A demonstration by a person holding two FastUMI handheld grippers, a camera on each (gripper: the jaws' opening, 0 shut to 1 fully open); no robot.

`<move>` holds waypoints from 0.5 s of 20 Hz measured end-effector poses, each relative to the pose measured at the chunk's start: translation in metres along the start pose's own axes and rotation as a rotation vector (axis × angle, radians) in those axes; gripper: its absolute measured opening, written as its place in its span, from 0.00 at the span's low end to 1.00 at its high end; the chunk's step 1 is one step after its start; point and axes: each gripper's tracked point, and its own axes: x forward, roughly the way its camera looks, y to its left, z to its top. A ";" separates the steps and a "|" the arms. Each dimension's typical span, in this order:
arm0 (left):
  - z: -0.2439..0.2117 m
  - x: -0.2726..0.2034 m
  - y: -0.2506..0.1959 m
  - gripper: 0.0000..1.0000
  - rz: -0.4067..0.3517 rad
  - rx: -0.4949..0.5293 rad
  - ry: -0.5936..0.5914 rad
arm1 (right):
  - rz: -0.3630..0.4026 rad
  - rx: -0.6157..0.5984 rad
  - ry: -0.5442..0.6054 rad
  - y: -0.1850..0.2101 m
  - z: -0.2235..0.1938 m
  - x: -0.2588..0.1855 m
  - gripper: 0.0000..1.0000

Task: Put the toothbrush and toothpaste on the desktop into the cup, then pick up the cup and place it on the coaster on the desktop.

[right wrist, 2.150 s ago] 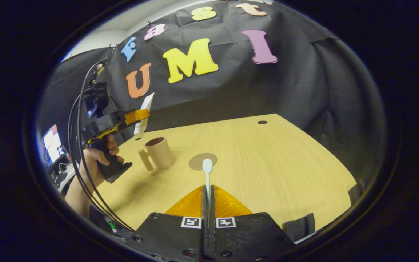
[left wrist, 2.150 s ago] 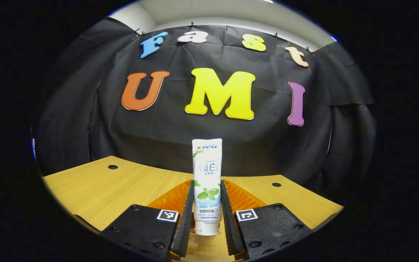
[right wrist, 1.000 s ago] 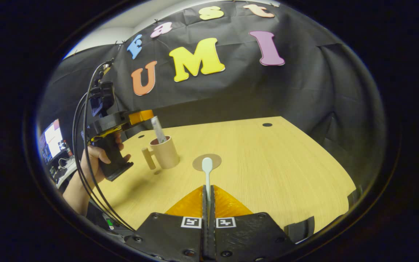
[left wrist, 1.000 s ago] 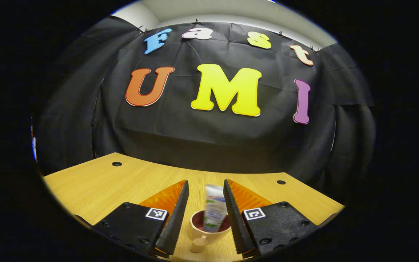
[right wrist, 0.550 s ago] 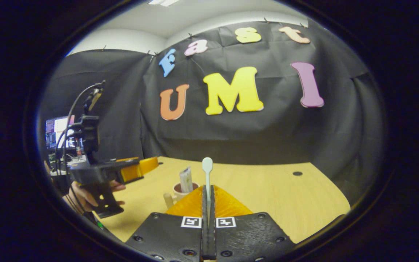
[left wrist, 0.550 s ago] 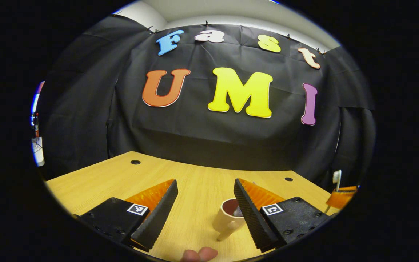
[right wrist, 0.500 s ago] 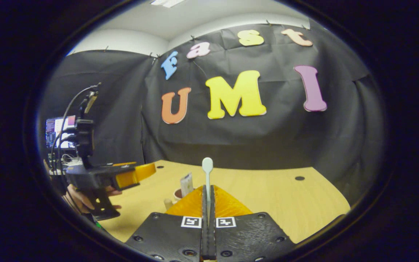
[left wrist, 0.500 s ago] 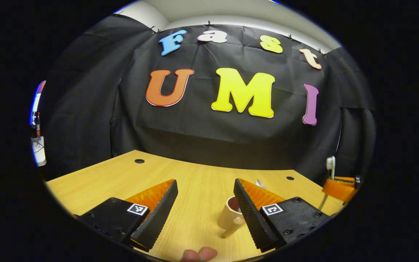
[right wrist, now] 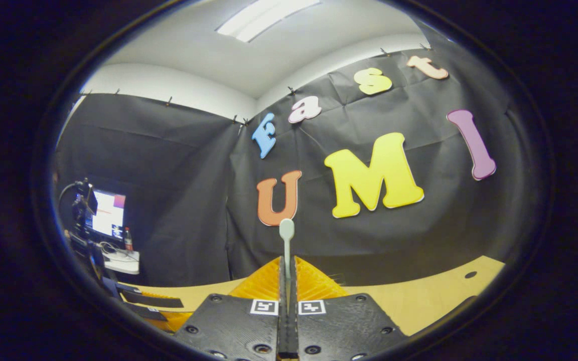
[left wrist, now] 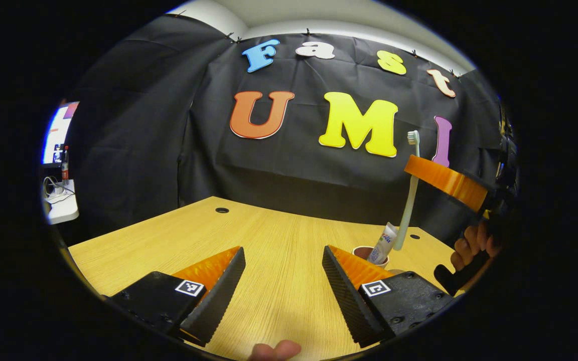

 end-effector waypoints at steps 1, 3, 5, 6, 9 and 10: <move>0.000 0.000 0.006 0.98 0.004 0.005 -0.003 | 0.005 0.008 0.000 0.002 -0.007 0.007 0.00; -0.007 0.002 0.020 0.98 0.030 0.009 0.006 | 0.006 0.029 0.020 -0.003 -0.025 0.021 0.00; -0.013 0.003 0.026 0.98 0.037 -0.007 0.019 | 0.000 0.033 0.043 -0.011 -0.041 0.030 0.00; -0.014 0.004 0.028 0.98 0.040 -0.009 0.022 | -0.006 0.034 0.049 -0.014 -0.045 0.031 0.00; -0.014 0.007 0.032 0.98 0.047 0.004 0.024 | -0.016 0.052 0.053 -0.019 -0.048 0.033 0.00; -0.015 0.008 0.033 0.98 0.048 0.006 0.026 | -0.014 0.047 0.047 -0.019 -0.047 0.033 0.00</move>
